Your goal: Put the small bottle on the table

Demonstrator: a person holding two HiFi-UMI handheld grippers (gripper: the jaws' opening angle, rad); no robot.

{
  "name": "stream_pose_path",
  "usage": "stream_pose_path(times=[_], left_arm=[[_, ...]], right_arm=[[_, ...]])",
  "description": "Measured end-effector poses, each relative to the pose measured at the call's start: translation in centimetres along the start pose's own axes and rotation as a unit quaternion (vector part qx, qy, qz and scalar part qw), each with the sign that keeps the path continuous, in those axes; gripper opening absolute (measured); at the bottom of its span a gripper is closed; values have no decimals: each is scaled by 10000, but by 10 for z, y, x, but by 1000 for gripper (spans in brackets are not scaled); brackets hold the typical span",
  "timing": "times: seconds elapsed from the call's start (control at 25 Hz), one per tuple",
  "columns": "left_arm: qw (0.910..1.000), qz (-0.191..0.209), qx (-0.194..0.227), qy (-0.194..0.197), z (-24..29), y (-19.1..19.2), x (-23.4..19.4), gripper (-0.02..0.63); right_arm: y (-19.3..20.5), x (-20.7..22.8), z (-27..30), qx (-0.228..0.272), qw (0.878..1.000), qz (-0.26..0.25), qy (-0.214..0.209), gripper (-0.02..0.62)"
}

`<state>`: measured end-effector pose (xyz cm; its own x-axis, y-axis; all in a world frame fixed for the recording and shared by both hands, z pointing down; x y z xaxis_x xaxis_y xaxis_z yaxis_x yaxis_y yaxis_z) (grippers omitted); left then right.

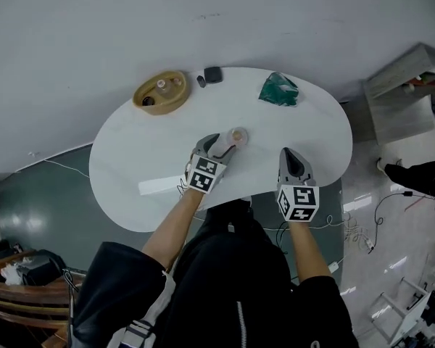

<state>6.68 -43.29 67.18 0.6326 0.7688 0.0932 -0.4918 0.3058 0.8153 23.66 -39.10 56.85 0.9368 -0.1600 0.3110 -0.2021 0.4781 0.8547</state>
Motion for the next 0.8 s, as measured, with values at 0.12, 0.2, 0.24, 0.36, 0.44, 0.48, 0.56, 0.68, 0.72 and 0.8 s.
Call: stream_pose_path(times=[0.12, 0.2, 0.24, 0.36, 0.44, 0.48, 0.56, 0.68, 0.72, 0.8], left_arm=[[9999, -18, 104, -43, -23, -9, -4, 151], [9997, -6, 218, -143, -39, -18, -9, 123], [9993, 17, 292, -243, -47, -23, -13, 102], [9968, 69, 540, -583, -72, -40, -29, 8], [9955, 69, 663, -673, -86, -50, -37, 8], [9949, 82, 718, -697, -92, -55, -40, 8], [9937, 113, 837, -732, -102, -65, -44, 8], [9913, 113, 1012, -828, -117, -76, -51, 6], [9907, 109, 1050, -859, -120, -79, -53, 6], [9899, 105, 1094, -890, -125, -82, -55, 6]], right_arm=[[-7, -10, 1, 85, 9999, -67, -128, 1], [-11, -16, 1, 128, 9996, -132, -205, 0], [-14, -19, 1, 147, 9995, -161, -238, 1], [-21, -26, 2, 238, 9990, -245, -299, 1], [-27, -32, 2, 332, 9985, -304, -323, 0], [-31, -34, 3, 384, 9981, -333, -342, 0], [-39, -41, 3, 485, 9973, -384, -389, -2], [-49, -48, 3, 607, 9961, -436, -463, -2], [-52, -51, 4, 643, 9957, -456, -477, -2], [-57, -53, 4, 697, 9952, -489, -481, -2]])
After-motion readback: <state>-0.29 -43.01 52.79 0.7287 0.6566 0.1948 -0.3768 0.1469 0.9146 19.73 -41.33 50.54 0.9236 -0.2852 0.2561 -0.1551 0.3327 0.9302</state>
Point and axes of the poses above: the fingertips, and each gripper's own axes: z forward along the fingers, x to its right, y out of its underside, the point moved 1 cm from there along -z, backward along the fingers, and after that the axes turned 14 degrees about z, right-handed, at the moved point
